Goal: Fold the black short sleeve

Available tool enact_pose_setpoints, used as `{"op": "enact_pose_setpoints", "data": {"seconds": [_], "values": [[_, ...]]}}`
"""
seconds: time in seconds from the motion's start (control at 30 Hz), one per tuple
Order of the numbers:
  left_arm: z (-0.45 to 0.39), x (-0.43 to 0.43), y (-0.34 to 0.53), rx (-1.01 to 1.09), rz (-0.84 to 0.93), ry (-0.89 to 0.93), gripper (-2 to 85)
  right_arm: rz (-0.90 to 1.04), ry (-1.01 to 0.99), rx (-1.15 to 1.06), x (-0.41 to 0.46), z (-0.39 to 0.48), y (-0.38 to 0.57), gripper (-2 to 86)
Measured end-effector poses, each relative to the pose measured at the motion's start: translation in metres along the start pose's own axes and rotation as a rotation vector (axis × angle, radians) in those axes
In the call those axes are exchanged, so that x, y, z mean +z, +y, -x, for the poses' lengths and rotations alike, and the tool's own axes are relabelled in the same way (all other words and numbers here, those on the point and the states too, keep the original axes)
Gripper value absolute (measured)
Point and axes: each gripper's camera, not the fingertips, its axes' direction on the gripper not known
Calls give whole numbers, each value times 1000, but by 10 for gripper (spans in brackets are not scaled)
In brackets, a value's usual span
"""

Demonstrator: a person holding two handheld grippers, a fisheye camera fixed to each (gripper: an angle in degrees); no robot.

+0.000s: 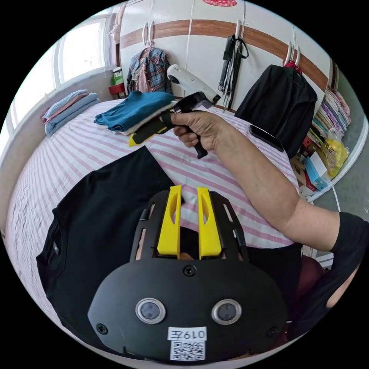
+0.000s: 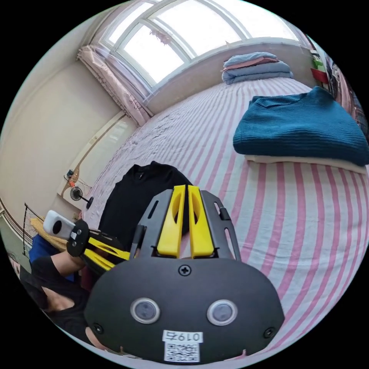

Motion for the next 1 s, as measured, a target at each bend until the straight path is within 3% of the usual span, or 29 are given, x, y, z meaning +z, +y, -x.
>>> {"op": "enact_pose_setpoints", "data": {"seconds": [0.17, 0.27, 0.37, 0.47, 0.6, 0.7, 0.8, 0.9, 1.0], "values": [[34, -15, 43, -178, 23, -41, 23, 82, 40, 43, 18, -3, 6, -5], [33, -13, 66, -171, 88, -44, 15, 71, 30, 83, 12, -5, 13, -4], [25, -43, 98, -195, -7, -39, 11, 31, 46, 43, 3, 12, 17, 0], [8, -105, 160, -237, -189, -12, 9, -126, 4, -109, -21, 55, 21, 19], [-21, -177, 269, -304, -285, -91, 10, -256, 2, -305, -31, 125, 29, 39], [-33, -219, 350, -385, -244, -307, 12, -349, 13, -447, -22, 181, 43, 6], [-27, -239, 411, -487, -185, -431, 15, -227, 144, -570, 17, 247, 43, -4], [-15, -250, 461, -570, -270, -322, 16, -154, 301, -592, 59, 295, 22, -7], [-7, -260, 499, -639, -337, -261, 16, -45, 242, -629, 94, 342, -15, -9]]}}
